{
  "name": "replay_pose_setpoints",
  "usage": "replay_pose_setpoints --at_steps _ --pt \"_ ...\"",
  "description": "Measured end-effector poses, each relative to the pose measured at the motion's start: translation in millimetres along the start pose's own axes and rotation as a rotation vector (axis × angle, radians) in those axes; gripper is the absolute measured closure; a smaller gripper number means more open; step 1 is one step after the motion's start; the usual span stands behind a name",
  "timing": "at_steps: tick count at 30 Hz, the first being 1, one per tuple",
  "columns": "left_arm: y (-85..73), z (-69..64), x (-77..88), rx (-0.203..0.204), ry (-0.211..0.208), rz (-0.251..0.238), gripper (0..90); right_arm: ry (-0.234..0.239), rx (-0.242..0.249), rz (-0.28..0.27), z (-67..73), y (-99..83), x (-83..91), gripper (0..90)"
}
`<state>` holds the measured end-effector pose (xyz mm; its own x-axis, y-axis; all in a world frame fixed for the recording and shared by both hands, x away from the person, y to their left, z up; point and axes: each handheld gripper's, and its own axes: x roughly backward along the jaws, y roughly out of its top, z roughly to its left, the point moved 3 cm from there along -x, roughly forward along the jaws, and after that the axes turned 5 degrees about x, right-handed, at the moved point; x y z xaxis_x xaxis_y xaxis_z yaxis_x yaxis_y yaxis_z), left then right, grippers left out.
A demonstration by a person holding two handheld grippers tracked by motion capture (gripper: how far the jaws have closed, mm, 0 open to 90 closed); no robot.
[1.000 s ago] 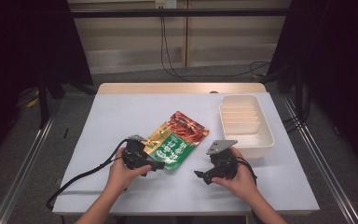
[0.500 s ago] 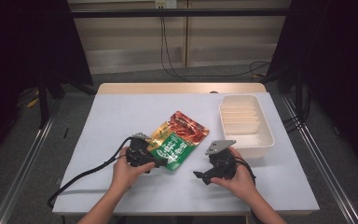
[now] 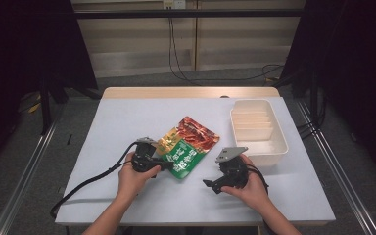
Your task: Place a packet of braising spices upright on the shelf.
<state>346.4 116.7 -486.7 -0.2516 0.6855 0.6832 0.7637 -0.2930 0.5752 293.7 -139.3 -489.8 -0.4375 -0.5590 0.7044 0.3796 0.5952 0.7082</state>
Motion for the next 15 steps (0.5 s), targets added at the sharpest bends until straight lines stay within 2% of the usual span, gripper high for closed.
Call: replay_pose_setpoints --at_steps 3,4,9,10,15 --pt "1.7 0.4 2.5 0.013 -0.010 0.003 76.3 0.009 -0.002 -0.001 0.1 0.0 -0.2 5.3" --pt "2.7 0.3 3.2 0.029 -0.016 0.003 78.9 0.013 -0.001 -0.002 0.3 0.1 -0.3 5.3" --pt "5.3 3.5 6.3 0.043 -0.022 0.011 83.6 0.012 -0.001 -0.001 0.9 0.3 0.0 5.4" --pt "7.1 5.7 8.8 0.045 -0.008 0.012 84.3 0.015 0.004 -0.001 0.9 0.0 -0.3 5.3" --pt "11.6 10.0 13.5 0.055 0.000 0.009 85.4 0.007 0.004 0.002 1.0 -0.4 -0.1 5.4"
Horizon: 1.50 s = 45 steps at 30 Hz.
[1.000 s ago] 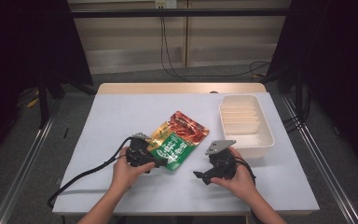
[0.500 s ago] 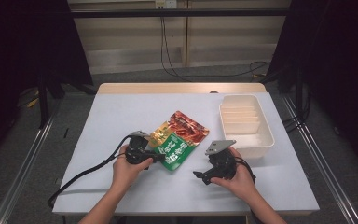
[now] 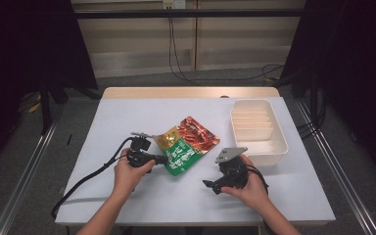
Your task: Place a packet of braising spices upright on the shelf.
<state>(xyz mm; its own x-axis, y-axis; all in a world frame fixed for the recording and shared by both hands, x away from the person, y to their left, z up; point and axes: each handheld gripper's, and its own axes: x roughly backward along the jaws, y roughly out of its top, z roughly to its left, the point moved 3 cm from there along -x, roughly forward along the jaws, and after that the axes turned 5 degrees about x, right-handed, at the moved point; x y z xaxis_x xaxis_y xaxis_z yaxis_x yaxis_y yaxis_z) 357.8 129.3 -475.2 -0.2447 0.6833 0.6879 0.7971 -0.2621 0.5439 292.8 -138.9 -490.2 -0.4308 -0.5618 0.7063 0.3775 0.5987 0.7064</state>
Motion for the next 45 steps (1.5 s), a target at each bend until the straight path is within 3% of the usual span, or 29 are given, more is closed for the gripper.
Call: replay_pose_setpoints --at_steps 4,6,10,16,20,23,25,32,33,37,38,40,41,42,45 --pt "2.6 5.5 2.7 0.028 0.008 -0.005 83.3 0.004 0.003 0.001 -0.6 -0.3 0.9 5.3" --pt "-0.6 5.5 1.0 -0.001 0.023 0.011 79.0 0.005 0.003 -0.004 -0.8 -0.4 0.8 5.3" --pt "-7.1 0.3 -6.0 0.019 0.010 0.007 66.7 0.000 0.000 0.000 -0.2 -0.2 0.1 5.3" --pt "-13.4 -2.5 -17.6 0.048 -0.011 0.018 58.6 0.000 0.004 0.000 0.5 0.2 -0.7 5.4" --pt "-12.6 -1.0 -19.3 0.047 -0.021 0.013 65.9 0.006 0.010 0.001 0.8 0.0 -0.9 5.4" --pt "-12.1 0.0 -18.0 0.041 -0.027 0.028 80.3 0.007 0.009 0.001 1.0 -0.1 -0.9 5.3" --pt "-8.9 -1.3 -11.6 0.065 -0.051 0.035 85.3 0.002 0.007 0.000 0.9 0.0 -0.7 5.3" --pt "3.4 -0.2 11.8 0.062 -0.034 0.018 89.3 0.009 0.006 0.003 1.6 0.2 -0.8 5.3" --pt "7.0 2.1 19.1 0.041 -0.028 0.024 90.0 0.010 0.009 0.002 1.7 0.6 -1.3 5.3" --pt "13.2 2.3 30.6 0.064 -0.024 0.008 90.0 0.020 0.012 0.000 2.2 1.4 -2.2 5.3" --pt "16.2 3.8 37.8 0.048 -0.022 0.013 90.0 0.020 0.013 -0.001 2.3 1.5 -2.1 5.3" --pt "17.9 2.1 40.2 0.071 -0.025 0.009 90.0 0.026 0.015 -0.002 2.7 2.0 -1.8 5.3" --pt "21.3 1.6 48.0 0.043 -0.020 0.034 90.0 0.025 0.016 -0.002 2.6 2.4 -1.6 5.3" --pt "23.8 -0.8 50.7 0.053 -0.013 0.026 90.0 0.023 0.014 0.000 2.9 2.8 -1.1 5.3" --pt "32.4 -3.8 61.8 0.004 -0.003 0.055 90.0 0.043 0.017 -0.016 2.9 5.3 -0.2 5.3"
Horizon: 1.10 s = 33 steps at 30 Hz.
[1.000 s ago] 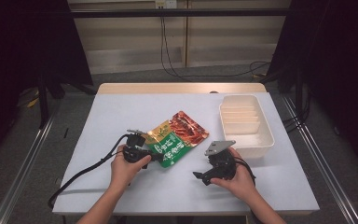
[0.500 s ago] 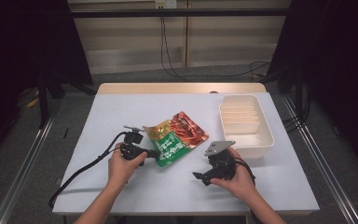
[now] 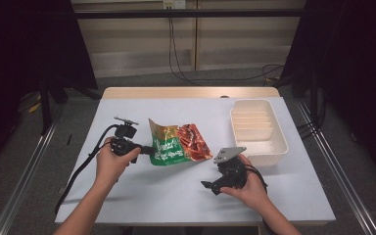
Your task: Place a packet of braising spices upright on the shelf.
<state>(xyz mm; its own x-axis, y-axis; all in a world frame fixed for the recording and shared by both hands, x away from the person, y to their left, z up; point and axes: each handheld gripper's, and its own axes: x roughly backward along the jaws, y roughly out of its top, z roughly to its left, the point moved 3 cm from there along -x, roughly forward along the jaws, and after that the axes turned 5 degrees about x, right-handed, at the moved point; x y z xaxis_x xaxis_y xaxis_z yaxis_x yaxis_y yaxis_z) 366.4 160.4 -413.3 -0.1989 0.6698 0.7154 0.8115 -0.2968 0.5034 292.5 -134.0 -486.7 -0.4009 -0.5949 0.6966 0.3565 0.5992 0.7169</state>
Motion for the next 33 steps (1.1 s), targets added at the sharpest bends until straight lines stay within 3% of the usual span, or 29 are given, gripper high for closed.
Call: replay_pose_setpoints --at_steps 4,8,10,14,16,19,22,25,29,33 --pt "10.6 -5.8 10.9 -0.019 0.015 0.001 90.0 0.001 0.005 -0.001 1.4 3.4 0.4 5.4" --pt "27.6 -18.1 27.8 -0.082 0.032 0.058 90.0 0.013 0.018 0.005 3.1 8.3 -1.0 5.4" --pt "31.1 -21.0 31.0 -0.089 0.038 0.066 90.0 0.025 0.023 0.002 2.2 11.0 -1.0 5.4" --pt "52.2 -30.7 48.0 -0.150 0.046 0.118 90.0 0.051 0.009 -0.015 -2.3 20.6 4.0 5.6" --pt "59.6 -35.1 52.1 -0.158 0.050 0.133 90.0 0.044 0.017 -0.014 -5.4 26.8 7.5 5.6" --pt "66.0 -37.8 55.4 -0.153 0.045 0.147 90.0 0.041 0.028 -0.010 -8.4 33.0 11.0 5.7" --pt "76.6 -44.7 59.8 -0.192 0.050 0.171 90.0 0.052 0.025 -0.016 -14.2 45.3 16.1 5.7" --pt "83.7 -51.3 62.9 -0.204 0.046 0.178 90.0 0.055 0.030 -0.010 -17.8 54.0 18.4 5.8" --pt "89.6 -58.0 66.2 -0.225 0.043 0.192 90.0 0.060 0.034 -0.011 -21.7 62.9 20.0 6.0" --pt "93.6 -66.1 67.1 -0.271 0.049 0.216 90.0 0.078 0.055 -0.007 -29.6 78.4 23.5 6.1"
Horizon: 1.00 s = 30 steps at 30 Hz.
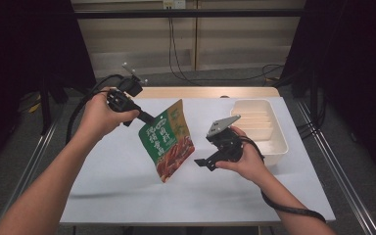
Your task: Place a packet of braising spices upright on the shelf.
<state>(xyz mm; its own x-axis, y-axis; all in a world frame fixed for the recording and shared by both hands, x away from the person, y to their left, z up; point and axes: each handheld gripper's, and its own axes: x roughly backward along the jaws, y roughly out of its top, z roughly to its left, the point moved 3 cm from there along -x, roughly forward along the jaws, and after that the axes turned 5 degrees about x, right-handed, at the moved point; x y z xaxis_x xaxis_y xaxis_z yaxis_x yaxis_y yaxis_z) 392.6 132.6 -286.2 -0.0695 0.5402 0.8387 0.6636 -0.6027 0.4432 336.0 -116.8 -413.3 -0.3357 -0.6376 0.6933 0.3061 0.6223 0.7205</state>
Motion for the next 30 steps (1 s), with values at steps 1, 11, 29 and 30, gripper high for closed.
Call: replay_pose_setpoints --at_steps 1,11,29,30 --pt "1.3 -2.2 -0.9 -0.003 -0.005 -0.007 90.0 -0.005 0.010 0.006 -2.6 3.0 1.1 6.1" --pt "4.1 -13.4 -1.5 -0.053 -0.012 0.021 90.0 0.012 0.082 0.037 -20.4 35.3 10.4 7.0" --pt "6.3 -32.9 -5.2 -0.108 -0.039 0.028 90.0 0.050 0.178 0.080 -32.9 84.9 16.0 7.5" --pt "6.3 -32.9 -5.2 -0.108 -0.039 0.028 90.0 0.050 0.178 0.080 -32.9 84.9 16.0 7.5"
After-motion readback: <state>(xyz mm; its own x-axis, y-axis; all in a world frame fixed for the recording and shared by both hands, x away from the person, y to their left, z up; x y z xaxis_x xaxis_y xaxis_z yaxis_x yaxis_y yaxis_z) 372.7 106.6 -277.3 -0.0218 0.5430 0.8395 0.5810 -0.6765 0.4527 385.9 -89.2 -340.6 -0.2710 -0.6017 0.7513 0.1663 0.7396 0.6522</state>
